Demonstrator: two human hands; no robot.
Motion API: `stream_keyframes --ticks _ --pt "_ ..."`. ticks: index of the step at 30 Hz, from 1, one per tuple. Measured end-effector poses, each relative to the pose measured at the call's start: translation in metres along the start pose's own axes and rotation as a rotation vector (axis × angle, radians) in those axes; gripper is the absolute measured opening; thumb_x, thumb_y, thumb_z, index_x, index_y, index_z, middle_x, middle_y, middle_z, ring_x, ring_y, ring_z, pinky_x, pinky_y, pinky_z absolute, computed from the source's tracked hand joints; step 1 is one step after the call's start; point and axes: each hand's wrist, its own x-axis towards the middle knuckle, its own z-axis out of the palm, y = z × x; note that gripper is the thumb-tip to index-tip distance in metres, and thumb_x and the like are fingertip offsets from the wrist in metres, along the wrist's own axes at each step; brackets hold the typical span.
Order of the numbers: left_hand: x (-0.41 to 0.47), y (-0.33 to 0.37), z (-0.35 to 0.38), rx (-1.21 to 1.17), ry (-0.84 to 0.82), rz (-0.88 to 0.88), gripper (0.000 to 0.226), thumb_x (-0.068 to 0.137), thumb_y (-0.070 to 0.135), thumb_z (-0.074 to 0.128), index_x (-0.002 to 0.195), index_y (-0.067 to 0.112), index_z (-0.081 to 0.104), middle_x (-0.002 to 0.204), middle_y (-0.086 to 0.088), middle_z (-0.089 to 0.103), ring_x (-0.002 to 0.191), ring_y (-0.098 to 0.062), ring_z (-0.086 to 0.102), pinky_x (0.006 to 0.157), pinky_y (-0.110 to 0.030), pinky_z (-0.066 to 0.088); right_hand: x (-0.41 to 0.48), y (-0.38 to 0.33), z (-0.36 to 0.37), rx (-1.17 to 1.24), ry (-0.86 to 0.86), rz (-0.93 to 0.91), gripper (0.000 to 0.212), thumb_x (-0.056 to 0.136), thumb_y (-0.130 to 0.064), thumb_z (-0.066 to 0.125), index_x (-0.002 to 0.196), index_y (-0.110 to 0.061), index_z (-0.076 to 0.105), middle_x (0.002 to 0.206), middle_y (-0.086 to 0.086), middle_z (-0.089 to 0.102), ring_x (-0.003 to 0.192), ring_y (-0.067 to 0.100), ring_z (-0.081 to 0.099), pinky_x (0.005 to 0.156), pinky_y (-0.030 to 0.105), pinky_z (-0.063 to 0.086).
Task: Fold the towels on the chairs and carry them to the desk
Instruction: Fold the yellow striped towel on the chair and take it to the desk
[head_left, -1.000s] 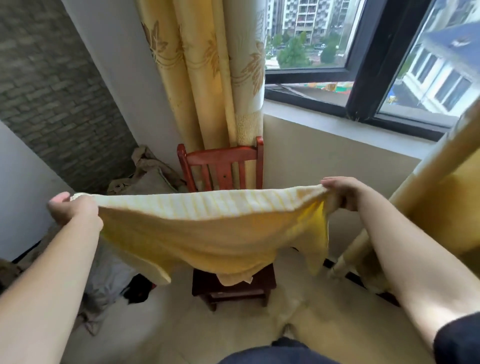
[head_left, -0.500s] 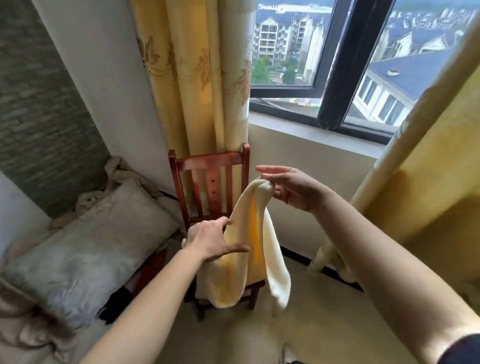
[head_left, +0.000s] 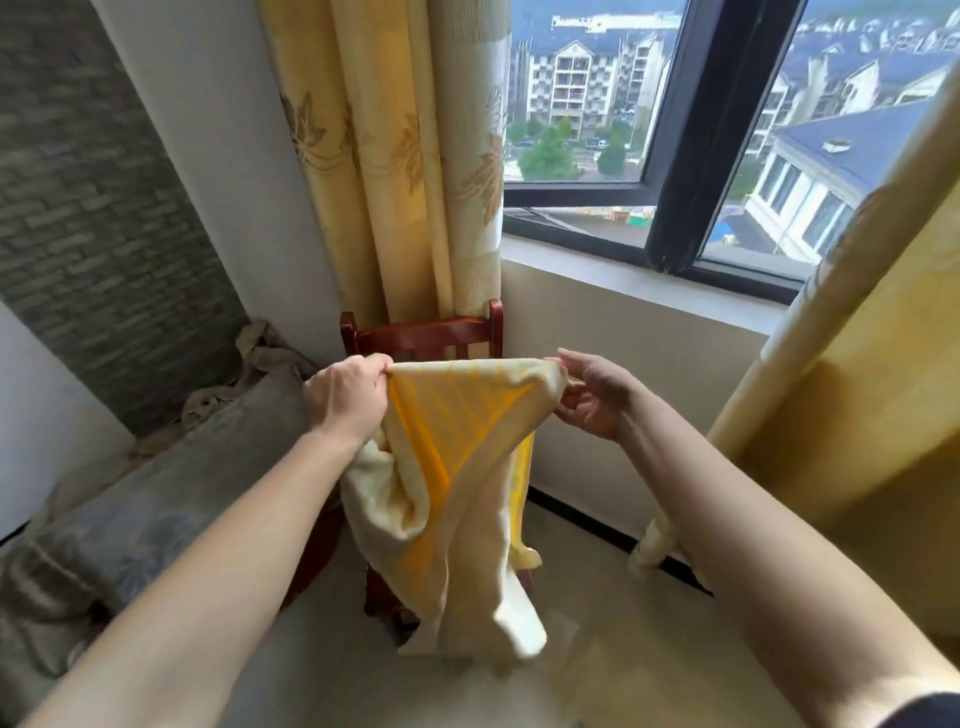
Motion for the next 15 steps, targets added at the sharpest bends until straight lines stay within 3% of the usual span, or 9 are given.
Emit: stream_keyframes --ticks 2,5,7,9,12,15 --pt "0.010 -0.001 -0.008 0.048 0.038 0.011 0.023 0.095 0.020 0.054 0.105 0.025 0.074 0.086 -0.011 0.072 0.078 -0.038 0.066 0.065 -0.040 0.050 0.007 0.002 0.002 0.003 -0.067 0.010 0.018 0.100 -0.009 0.053 0.112 -0.006 0.066 0.085 0.004 0.064 0.062 0.010 0.059 0.054 0.018 0.055" --pt "0.022 -0.005 -0.017 0.111 0.083 0.033 0.026 0.099 0.021 0.050 0.108 0.022 0.074 0.089 -0.013 0.071 0.078 -0.039 0.065 0.065 -0.041 0.049 0.011 0.005 0.005 -0.165 -0.230 0.037 0.044 0.090 0.014 0.041 0.128 0.004 0.061 0.097 0.008 0.063 0.063 0.008 0.050 0.062 0.019 0.046" --pt "0.028 -0.010 -0.021 0.174 0.071 0.023 0.028 0.101 0.023 0.046 0.110 0.023 0.072 0.093 -0.012 0.071 0.082 -0.040 0.064 0.067 -0.041 0.048 0.011 0.002 0.009 -0.149 -0.274 -0.024 0.047 0.088 0.013 0.050 0.134 0.004 0.056 0.097 0.007 0.066 0.069 0.010 0.053 0.060 0.019 0.046" --pt "0.032 -0.017 -0.026 0.245 0.040 0.006 0.031 0.103 0.028 0.042 0.114 0.028 0.070 0.099 -0.010 0.071 0.086 -0.037 0.064 0.070 -0.039 0.049 0.012 -0.004 0.014 0.000 -0.248 -0.177 0.041 0.090 0.008 0.060 0.129 -0.004 0.062 0.100 0.008 0.074 0.078 0.016 0.066 0.066 0.023 0.056" --pt "0.037 -0.019 -0.032 0.303 0.004 -0.002 0.033 0.104 0.031 0.038 0.117 0.031 0.068 0.103 -0.009 0.070 0.089 -0.036 0.064 0.073 -0.040 0.049 0.010 -0.007 0.021 0.095 -0.249 -0.324 0.034 0.088 0.004 0.066 0.119 -0.010 0.068 0.104 0.010 0.075 0.085 0.020 0.071 0.072 0.028 0.061" --pt "0.046 -0.019 -0.040 0.363 -0.029 -0.014 0.034 0.104 0.029 0.036 0.114 0.029 0.069 0.103 -0.009 0.069 0.091 -0.035 0.063 0.074 -0.040 0.048 0.010 -0.003 0.020 -0.113 -0.282 -0.200 0.039 0.088 -0.002 0.069 0.126 -0.007 0.064 0.108 0.007 0.073 0.080 0.013 0.071 0.065 0.020 0.057"
